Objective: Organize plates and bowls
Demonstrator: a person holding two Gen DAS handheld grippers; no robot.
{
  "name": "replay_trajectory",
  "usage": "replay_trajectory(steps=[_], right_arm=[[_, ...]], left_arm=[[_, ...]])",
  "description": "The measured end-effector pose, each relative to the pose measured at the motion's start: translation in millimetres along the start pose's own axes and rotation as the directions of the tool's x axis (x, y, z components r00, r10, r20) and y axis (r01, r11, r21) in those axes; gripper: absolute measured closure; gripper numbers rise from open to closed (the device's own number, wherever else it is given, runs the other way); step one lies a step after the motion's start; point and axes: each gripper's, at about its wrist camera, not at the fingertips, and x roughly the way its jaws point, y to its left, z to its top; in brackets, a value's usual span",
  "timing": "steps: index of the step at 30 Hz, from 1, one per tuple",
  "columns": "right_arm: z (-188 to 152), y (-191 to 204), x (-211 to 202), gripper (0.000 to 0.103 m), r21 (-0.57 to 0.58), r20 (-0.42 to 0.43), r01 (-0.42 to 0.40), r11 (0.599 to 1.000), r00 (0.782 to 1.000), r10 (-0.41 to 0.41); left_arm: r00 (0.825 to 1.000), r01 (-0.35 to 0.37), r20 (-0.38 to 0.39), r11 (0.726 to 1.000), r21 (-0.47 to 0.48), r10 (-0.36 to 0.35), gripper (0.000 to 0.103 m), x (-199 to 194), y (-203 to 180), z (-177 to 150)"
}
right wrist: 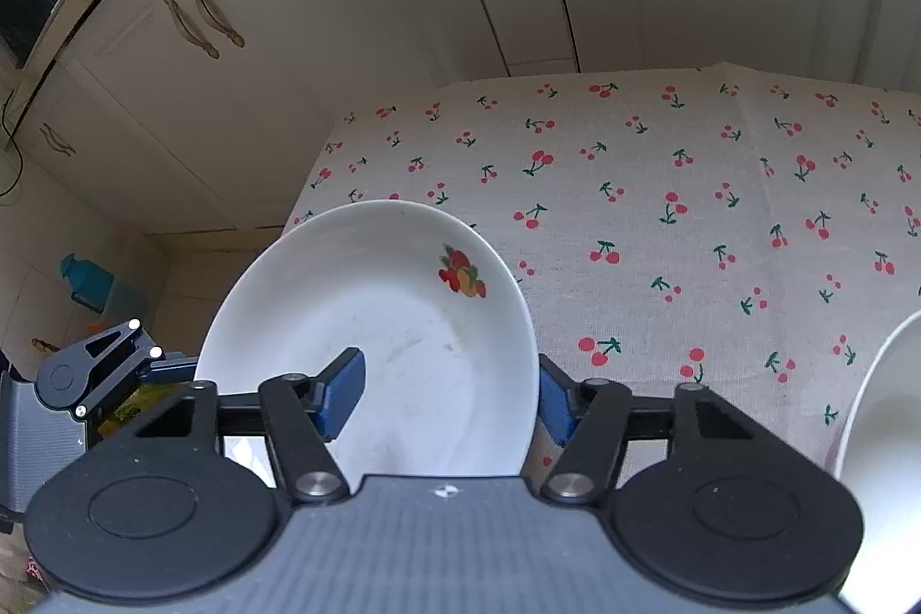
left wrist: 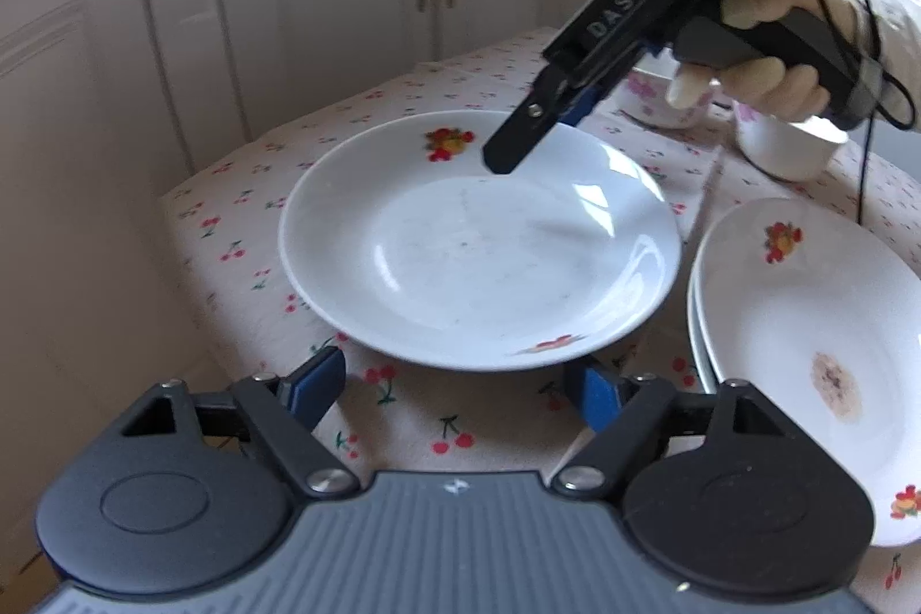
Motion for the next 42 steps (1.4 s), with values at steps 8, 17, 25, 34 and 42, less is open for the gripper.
replay_trajectory(steps=[8,17,25,34,42], right_arm=[[2.7,0.5,9.0,0.037,-0.004,-0.008,0.001,1.000,1.000,-0.001],[2.9,2.4,8.1,0.037,-0.030,-0.013,0.010,0.999,1.000,-0.011],[-0.3,10.2,8.1,0.037,-0.081,0.000,0.043,0.996,0.999,-0.043],[-1.9,12.9,7.4,0.037,-0.102,0.009,0.048,0.994,0.999,-0.047],[-1.5,14.3,0.1,0.037,-0.107,0.025,0.042,0.993,0.999,-0.040]], left_arm=[[0.999,0.041,0.018,0.999,0.024,-0.042,0.020,2.8,0.7,-0.8],[0.999,0.034,0.012,0.997,0.063,-0.035,0.021,4.2,-3.1,1.4],[1.000,0.015,0.007,0.997,0.071,-0.016,0.021,3.9,-4.7,2.4],[1.000,-0.002,0.006,0.997,0.078,0.001,0.021,1.3,-5.5,3.3],[1.000,-0.012,0.014,0.997,0.079,0.011,0.021,-1.6,-6.0,6.6]])
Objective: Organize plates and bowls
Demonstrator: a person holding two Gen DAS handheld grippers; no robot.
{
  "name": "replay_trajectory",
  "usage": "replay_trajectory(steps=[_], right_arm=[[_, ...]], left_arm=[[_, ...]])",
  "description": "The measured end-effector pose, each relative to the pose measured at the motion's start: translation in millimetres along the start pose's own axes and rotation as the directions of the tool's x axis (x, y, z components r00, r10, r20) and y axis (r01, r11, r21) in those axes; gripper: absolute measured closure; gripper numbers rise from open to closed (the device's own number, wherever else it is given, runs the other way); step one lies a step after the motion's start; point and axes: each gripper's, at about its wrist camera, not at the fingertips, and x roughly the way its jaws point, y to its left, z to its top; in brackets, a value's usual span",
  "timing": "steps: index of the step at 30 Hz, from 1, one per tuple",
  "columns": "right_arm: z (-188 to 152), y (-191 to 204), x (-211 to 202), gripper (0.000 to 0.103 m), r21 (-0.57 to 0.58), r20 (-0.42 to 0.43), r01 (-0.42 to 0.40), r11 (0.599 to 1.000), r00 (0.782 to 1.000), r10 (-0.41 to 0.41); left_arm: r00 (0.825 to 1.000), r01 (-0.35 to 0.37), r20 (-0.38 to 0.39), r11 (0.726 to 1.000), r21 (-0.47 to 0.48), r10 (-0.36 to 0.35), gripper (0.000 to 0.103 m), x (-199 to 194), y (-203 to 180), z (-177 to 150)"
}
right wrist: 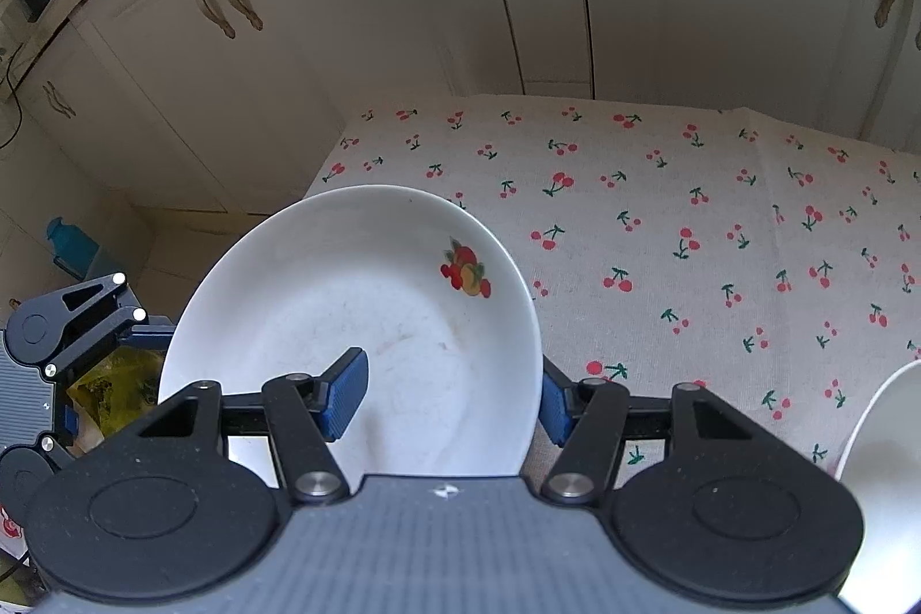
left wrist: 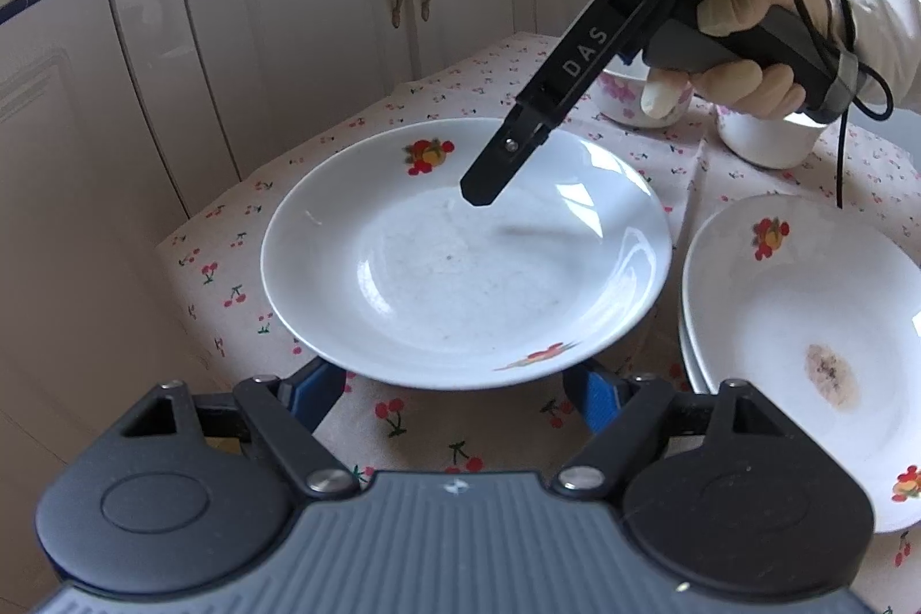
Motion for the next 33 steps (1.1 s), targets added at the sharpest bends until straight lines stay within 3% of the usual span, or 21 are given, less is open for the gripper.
replay_trajectory(steps=[19,33], right_arm=[[-8.7,9.6,-36.2,0.036,-0.030,0.045,-0.016,0.999,0.999,0.018],[-39.1,16.7,-70.5,0.036,-0.036,0.060,-0.048,0.998,0.997,0.050]], left_arm=[[1.000,-0.030,-0.003,0.999,0.027,0.030,0.021,-18.6,-15.5,11.5],[0.999,-0.034,-0.026,0.999,0.025,0.035,0.021,-45.6,-51.3,13.6]])
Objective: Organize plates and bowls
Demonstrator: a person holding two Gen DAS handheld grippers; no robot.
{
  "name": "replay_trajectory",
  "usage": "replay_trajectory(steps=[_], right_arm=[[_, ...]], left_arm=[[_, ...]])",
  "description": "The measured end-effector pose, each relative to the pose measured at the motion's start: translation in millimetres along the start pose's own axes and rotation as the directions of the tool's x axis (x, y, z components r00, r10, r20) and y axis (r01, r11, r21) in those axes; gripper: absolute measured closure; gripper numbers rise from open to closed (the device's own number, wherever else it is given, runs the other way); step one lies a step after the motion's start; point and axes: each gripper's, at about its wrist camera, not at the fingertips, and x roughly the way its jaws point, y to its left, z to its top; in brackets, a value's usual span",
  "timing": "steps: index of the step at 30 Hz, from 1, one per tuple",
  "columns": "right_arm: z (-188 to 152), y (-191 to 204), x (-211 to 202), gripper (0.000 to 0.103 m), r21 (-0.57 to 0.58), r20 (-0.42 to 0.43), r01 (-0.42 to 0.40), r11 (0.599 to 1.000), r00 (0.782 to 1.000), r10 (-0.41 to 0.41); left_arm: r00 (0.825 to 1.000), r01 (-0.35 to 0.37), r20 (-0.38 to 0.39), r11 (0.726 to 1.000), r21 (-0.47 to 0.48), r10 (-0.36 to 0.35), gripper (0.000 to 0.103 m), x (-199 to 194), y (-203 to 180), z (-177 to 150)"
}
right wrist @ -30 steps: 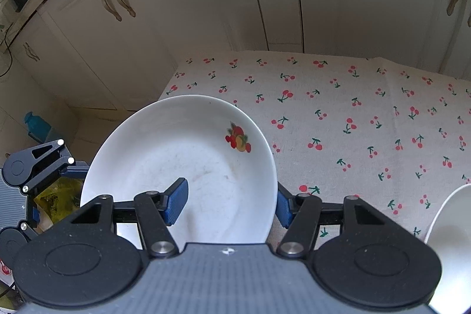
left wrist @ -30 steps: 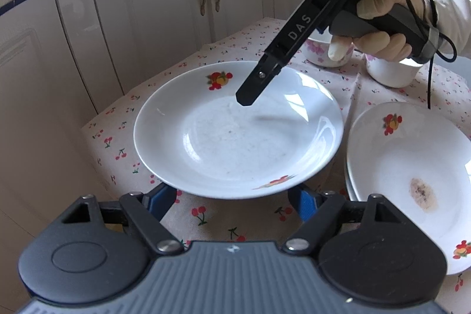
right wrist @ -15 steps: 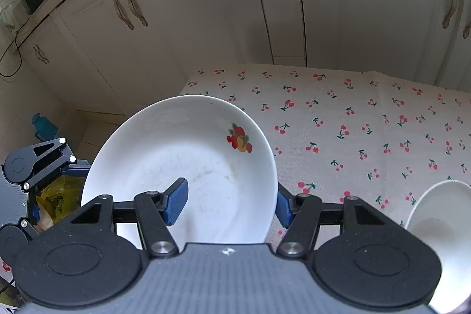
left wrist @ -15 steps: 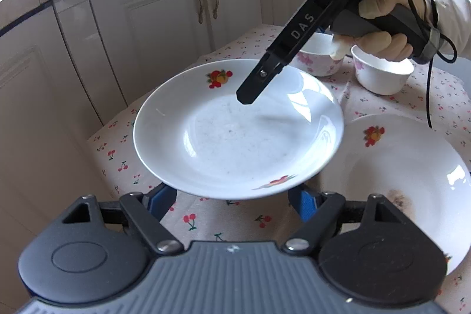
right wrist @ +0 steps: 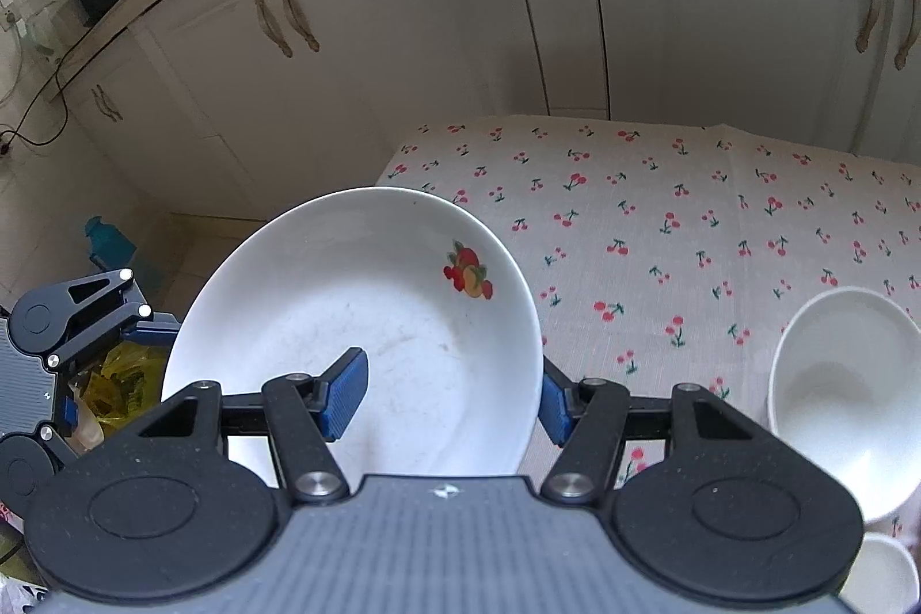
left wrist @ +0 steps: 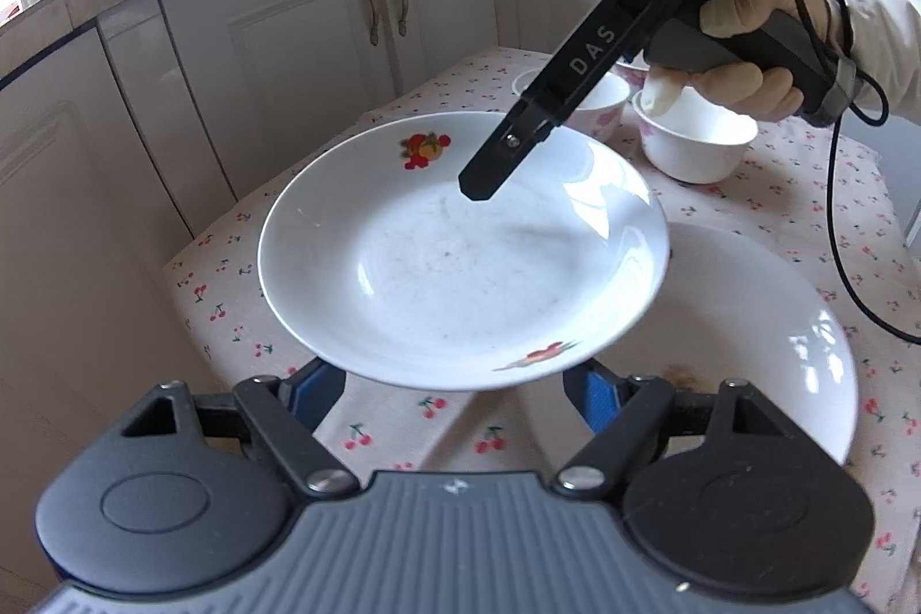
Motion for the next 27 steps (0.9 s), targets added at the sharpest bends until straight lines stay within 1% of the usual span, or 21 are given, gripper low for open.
replay_trajectory(steps=[8,15,22,27], right_arm=[[-21.7,6.0,-17.0,0.036,0.011,0.006,-0.012,1.000,1.000,0.012],[-50.1,12.2,-32.5,0.036,0.011,0.021,-0.014,1.000,1.000,0.013],[-75.8,14.7,-39.3,0.036,0.024,0.017,-0.013,1.000,1.000,0.013],[-90.5,14.7,-45.6,0.036,0.040,0.018,-0.033,0.999,0.999,0.032]], left_arm=[[1.000,-0.002,-0.006,1.000,-0.007,0.001,0.021,-17.1,-26.8,-4.5],[1.000,0.011,-0.019,0.999,-0.030,-0.012,0.021,-27.2,-51.4,-13.1],[1.000,0.018,-0.025,1.000,-0.021,-0.019,0.021,-36.9,-74.7,-21.2],[0.999,0.022,-0.030,0.999,-0.029,-0.023,0.021,-42.1,-87.4,-26.6]])
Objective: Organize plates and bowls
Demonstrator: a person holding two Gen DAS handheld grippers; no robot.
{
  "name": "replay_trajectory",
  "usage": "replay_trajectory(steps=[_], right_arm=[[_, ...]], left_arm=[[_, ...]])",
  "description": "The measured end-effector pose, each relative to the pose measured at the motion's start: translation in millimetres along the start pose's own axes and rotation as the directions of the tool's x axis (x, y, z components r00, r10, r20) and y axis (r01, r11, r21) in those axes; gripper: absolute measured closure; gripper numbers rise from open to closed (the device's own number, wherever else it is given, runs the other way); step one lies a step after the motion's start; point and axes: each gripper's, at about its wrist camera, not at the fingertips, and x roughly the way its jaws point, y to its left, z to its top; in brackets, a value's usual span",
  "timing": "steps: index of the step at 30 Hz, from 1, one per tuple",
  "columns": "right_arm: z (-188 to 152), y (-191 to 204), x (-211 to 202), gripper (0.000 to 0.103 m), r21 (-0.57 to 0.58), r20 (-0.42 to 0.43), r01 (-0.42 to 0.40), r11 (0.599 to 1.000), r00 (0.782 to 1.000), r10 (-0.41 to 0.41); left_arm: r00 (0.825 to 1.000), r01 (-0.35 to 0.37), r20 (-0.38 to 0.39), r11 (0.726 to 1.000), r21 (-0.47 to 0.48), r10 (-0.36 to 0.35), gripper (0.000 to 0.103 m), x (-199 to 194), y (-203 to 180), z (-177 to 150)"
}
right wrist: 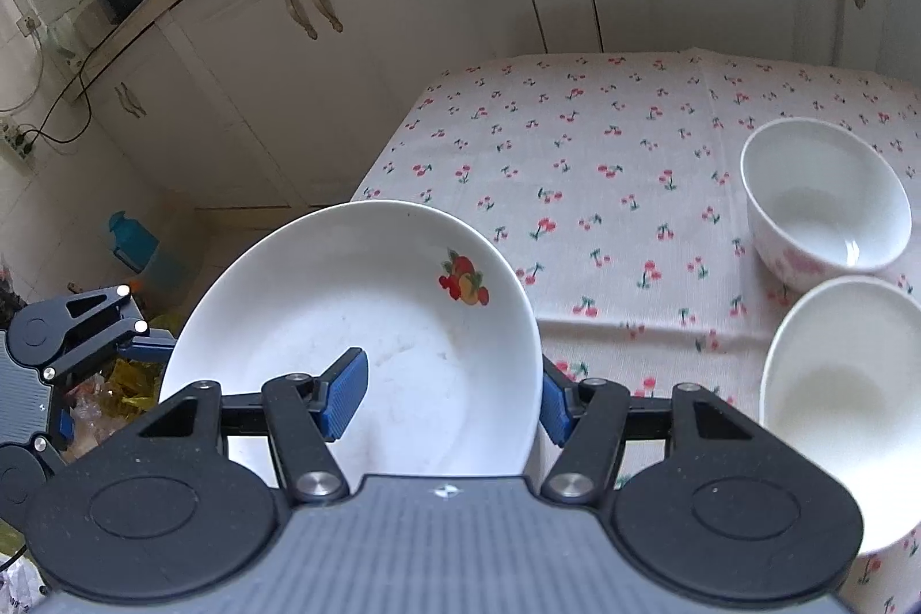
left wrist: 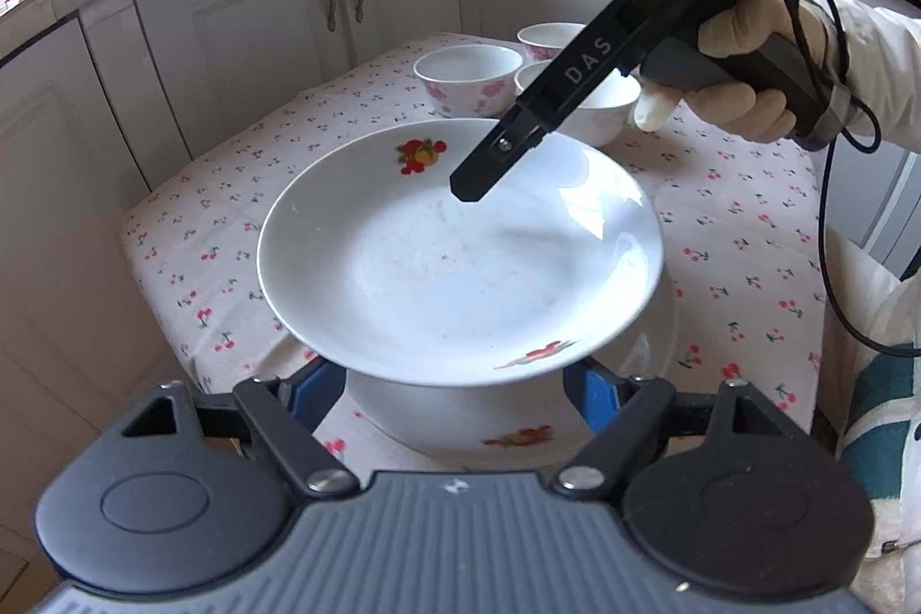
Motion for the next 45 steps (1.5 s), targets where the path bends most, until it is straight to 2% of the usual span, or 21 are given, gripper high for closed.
replay_trajectory(steps=[14,29,45], right_arm=[[-30.7,13.3,-6.1,0.036,-0.030,0.006,-0.001,1.000,1.000,0.002],[-41.2,8.6,-3.6,0.036,0.009,0.020,-0.007,1.000,1.000,0.007],[-49.2,6.7,-16.1,0.036,0.055,0.030,-0.019,0.998,0.999,0.017]], left_arm=[[1.000,-0.003,-0.018,0.999,-0.034,0.002,0.021,-6.9,-20.9,-21.2],[1.000,0.002,-0.005,0.997,-0.078,-0.002,0.021,-3.9,-16.8,-31.1],[1.000,-0.009,0.013,0.996,-0.085,0.010,0.019,-2.1,-18.3,-34.4]])
